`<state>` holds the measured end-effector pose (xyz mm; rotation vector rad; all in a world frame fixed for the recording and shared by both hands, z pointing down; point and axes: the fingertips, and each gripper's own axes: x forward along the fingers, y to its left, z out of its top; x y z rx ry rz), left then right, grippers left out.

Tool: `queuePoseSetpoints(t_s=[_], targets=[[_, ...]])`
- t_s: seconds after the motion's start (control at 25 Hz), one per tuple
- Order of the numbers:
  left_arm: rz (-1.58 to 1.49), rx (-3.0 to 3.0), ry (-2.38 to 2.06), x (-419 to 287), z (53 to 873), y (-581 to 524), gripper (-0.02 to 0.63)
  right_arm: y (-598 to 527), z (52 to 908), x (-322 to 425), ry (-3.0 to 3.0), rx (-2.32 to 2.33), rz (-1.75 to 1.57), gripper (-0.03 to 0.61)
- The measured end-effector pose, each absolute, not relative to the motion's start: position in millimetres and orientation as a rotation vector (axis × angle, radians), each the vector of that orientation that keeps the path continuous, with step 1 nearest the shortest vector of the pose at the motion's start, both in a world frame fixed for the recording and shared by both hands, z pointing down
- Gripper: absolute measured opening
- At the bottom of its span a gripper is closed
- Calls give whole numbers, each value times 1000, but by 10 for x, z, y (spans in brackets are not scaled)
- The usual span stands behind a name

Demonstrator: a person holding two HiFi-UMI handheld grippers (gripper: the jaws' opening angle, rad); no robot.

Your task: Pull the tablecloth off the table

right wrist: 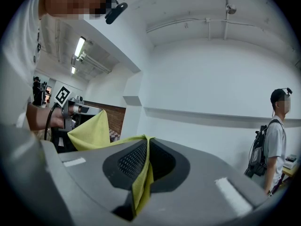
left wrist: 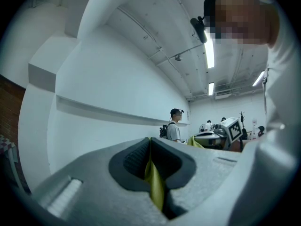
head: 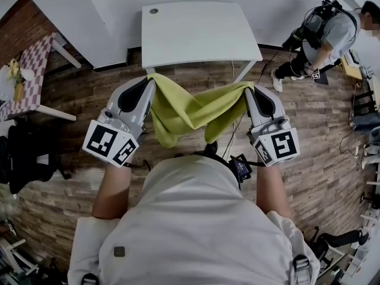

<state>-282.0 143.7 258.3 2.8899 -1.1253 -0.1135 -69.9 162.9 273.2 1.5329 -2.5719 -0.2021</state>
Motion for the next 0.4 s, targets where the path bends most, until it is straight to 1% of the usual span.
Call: queuePoseSetpoints(t_s=[0.4], targets=[[-123,2899,-1096,-2778,2558,1464,8,1694,2710,-675,-2551,1548,-204,17]])
